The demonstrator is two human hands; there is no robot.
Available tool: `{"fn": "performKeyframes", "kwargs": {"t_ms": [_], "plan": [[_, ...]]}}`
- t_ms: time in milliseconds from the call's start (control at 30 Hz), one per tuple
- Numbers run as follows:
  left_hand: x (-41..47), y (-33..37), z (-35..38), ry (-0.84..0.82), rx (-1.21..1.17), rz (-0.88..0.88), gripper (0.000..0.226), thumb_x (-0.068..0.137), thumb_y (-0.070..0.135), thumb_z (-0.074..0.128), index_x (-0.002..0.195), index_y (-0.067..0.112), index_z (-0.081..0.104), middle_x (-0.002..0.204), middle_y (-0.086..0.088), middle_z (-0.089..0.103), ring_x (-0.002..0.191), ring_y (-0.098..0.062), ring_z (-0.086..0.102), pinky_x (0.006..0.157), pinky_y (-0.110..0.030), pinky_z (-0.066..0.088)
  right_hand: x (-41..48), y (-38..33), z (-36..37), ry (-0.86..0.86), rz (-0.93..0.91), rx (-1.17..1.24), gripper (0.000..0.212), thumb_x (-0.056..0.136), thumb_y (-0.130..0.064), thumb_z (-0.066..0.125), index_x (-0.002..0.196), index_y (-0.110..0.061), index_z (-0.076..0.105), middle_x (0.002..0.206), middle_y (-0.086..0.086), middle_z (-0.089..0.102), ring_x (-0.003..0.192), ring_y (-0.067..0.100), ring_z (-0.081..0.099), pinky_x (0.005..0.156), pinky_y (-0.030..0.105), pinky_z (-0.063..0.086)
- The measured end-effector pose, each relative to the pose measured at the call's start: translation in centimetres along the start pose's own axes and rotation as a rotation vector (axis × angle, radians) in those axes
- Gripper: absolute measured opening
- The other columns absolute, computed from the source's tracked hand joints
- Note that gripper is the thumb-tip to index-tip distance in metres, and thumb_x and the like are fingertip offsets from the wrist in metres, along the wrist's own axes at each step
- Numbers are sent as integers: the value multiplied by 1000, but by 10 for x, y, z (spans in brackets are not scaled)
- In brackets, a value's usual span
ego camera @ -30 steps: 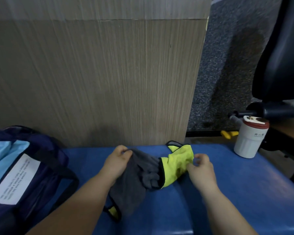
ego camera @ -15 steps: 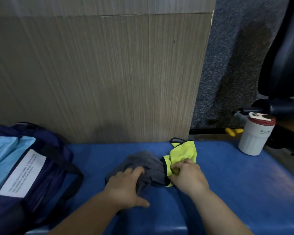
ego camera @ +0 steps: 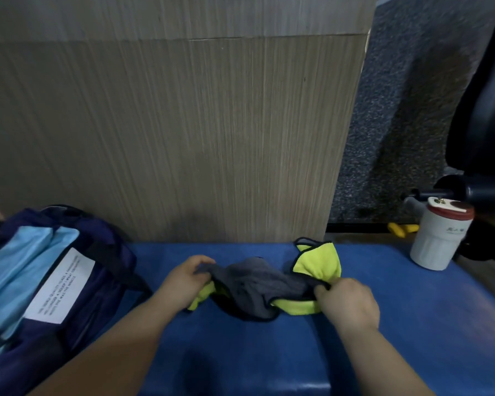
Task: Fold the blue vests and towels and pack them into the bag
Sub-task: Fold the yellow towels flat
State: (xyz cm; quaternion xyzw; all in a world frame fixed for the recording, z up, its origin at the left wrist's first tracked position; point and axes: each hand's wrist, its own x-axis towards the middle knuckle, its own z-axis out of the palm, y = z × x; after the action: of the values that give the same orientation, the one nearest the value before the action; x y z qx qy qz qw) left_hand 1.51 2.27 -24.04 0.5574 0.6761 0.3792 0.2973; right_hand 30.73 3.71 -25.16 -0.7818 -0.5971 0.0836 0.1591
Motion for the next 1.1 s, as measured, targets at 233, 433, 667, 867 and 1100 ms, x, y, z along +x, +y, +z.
{"fn": "performKeyframes", "kwargs": {"t_ms": [233,433,667,867,1100], "plan": [[12,-9,-43,245,558,-179,30,93,22,47,120,32,56,133,-2,53,117,-27,47,95,-38,40,18,43,-34,-215,295,-45,45,77,-35,59,119,-18,55,116,6,58,107,28,56,81,33,49],[-12,-16,-13,253,619,37,31,87,19,56,117,25,50,112,5,50,99,-17,49,77,-31,39,21,44,-35,-208,254,106,49,76,-31,59,121,-17,45,119,10,55,108,32,55,79,35,47],[-17,-34,-12,80,482,-141,45,97,49,38,137,28,37,96,4,66,81,-14,63,71,-31,50,28,44,-31,-114,138,306,13,90,-27,55,90,-15,56,90,8,61,84,29,53,65,33,40],[-8,-19,5,73,459,-205,55,93,67,35,128,26,47,104,2,58,90,-19,55,68,-31,41,23,29,-28,59,15,675,19,96,-26,57,84,-11,55,79,6,60,82,30,56,69,40,42],[2,-19,27,199,402,-195,46,81,58,65,102,21,46,113,-3,49,98,-24,54,82,-42,50,21,19,-20,41,-57,990,15,95,-28,60,83,-18,64,82,3,71,87,26,66,83,51,53]]}}
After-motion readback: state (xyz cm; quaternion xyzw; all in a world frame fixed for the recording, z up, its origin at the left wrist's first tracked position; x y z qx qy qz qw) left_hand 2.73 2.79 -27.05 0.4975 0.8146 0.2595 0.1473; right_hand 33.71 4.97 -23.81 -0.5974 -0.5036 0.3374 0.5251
